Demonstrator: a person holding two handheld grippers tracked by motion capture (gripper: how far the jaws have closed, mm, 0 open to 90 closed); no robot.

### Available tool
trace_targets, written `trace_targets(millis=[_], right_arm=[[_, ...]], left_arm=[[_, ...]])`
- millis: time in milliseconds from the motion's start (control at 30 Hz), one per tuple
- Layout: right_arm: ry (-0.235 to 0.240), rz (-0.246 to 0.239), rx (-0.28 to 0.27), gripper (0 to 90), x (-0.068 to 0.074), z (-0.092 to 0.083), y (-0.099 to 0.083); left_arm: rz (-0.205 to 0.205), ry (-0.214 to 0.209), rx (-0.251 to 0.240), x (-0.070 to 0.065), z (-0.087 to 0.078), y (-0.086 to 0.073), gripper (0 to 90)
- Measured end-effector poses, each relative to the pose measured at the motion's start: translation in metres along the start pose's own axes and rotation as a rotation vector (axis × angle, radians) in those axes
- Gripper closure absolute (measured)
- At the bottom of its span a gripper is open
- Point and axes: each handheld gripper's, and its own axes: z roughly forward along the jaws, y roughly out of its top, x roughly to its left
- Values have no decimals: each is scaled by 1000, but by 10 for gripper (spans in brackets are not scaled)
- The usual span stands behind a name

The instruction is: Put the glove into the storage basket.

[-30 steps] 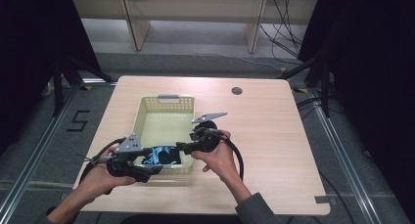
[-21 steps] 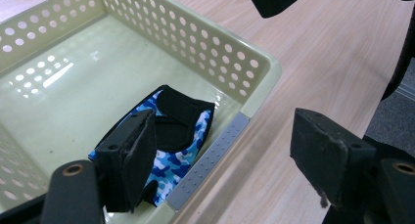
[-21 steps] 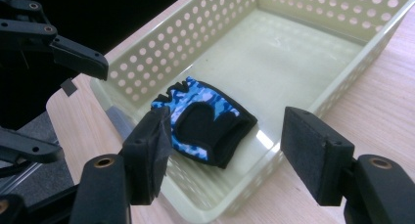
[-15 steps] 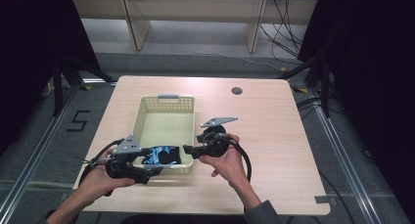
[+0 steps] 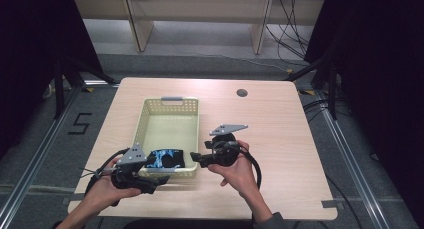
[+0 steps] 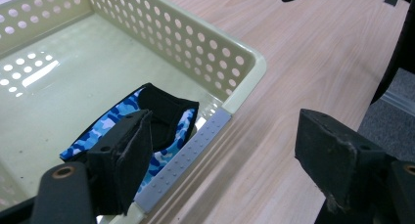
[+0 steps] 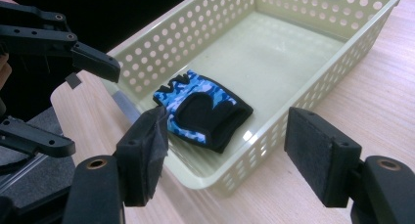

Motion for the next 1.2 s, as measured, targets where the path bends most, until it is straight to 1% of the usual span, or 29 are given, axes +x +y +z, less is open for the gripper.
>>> trace_targets(millis=[33, 67, 100, 133, 167, 200, 233, 267, 300, 333, 367, 400, 433, 467, 567, 667, 700, 733, 800, 833, 867, 933, 967, 1000, 1033, 1067, 1133, 1167, 1200], right_arm=[[-4, 1, -3, 339, 0, -1, -1], [-11, -20, -3, 339, -1, -2, -1], [-9, -7, -3, 338, 0, -3, -2], [-12, -15, -6, 337, 0, -4, -3], [-9, -24, -14, 336, 0, -4, -4], [8, -5, -9, 335, 2, -5, -5], [4, -37, -23, 335, 0, -4, -6], [-2, -29, -25, 334, 0, -5, -8], [-13, -20, -11, 332, 2, -7, -9], [-9, -41, -23, 331, 1, -5, -10], [-1, -17, -10, 331, 2, -6, -12], [3, -15, -8, 331, 3, -6, -13], [-12, -24, -15, 331, 2, -6, -14], [-16, -27, -10, 330, 2, -7, -16], [-10, -35, -23, 327, 0, -8, -19], [4, -10, -13, 325, 2, -9, -21], [-7, -19, -15, 324, 2, -10, -22], [-5, -19, -19, 321, 2, -10, -23], [-4, -22, -20, 318, 2, -10, -26], [-3, -11, -7, 317, 3, -11, -28], [-11, -49, -22, 314, 1, -10, -29], [-8, -25, -10, 313, 2, -13, -32], [-2, -44, -21, 311, 0, -12, -34], [-4, -38, -21, 311, -1, -14, -35], [-3, -28, -17, 311, -1, -15, -36], [6, -29, -25, 311, -1, -16, -38], [-4, -26, -28, 308, -2, -19, -41], [2, -39, -27, 307, -4, -20, -43], [4, -33, -24, 306, -5, -21, -47]], left_arm=[[19, -3, 13, 1, -1, 0, 214], [21, 0, 14, 0, -1, -1, 213], [8, 5, 16, -1, 0, -2, 213], [-1, -4, -1, -2, 0, -2, 213], [25, -8, 8, -1, -1, -2, 213], [16, -2, 4, -2, -1, -3, 213], [21, -2, 5, -3, -1, -3, 213], [4, -5, -10, -4, 0, -4, 213], [5, -6, -12, -5, 0, -4, 213], [6, -8, -16, -5, 0, -5, 213], [18, -4, -7, -5, -2, -5, 213], [10, -2, -16, -6, -2, -5, 213], [12, -10, -26, -6, -3, -5, 213], [2, -1, -31, -7, -4, -6, 212], [2, -1, -32, -7, -3, -8, 212], [-1, -8, -24, -8, -3, -10, 212], [8, -12, -20, -8, -3, -10, 212], [-10, -8, -22, -10, -3, -11, 212], [8, -10, -19, -11, -3, -13, 212], [-14, -13, -29, -13, -2, -14, 212], [19, -15, -20, -12, -3, -14, 212], [9, -19, -28, -15, -2, -17, 212], [1, -24, -21, -16, -2, -18, 212], [24, -30, -3, -15, -3, -18, 212], [9, -24, -13, -18, -2, -20, 212], [18, -24, -9, -18, -3, -21, 212], [17, -25, -13, -21, -3, -23, 212], [32, -23, -14, -22, -3, -24, 212], [10, -21, -8, -24, -3, -25, 211]])
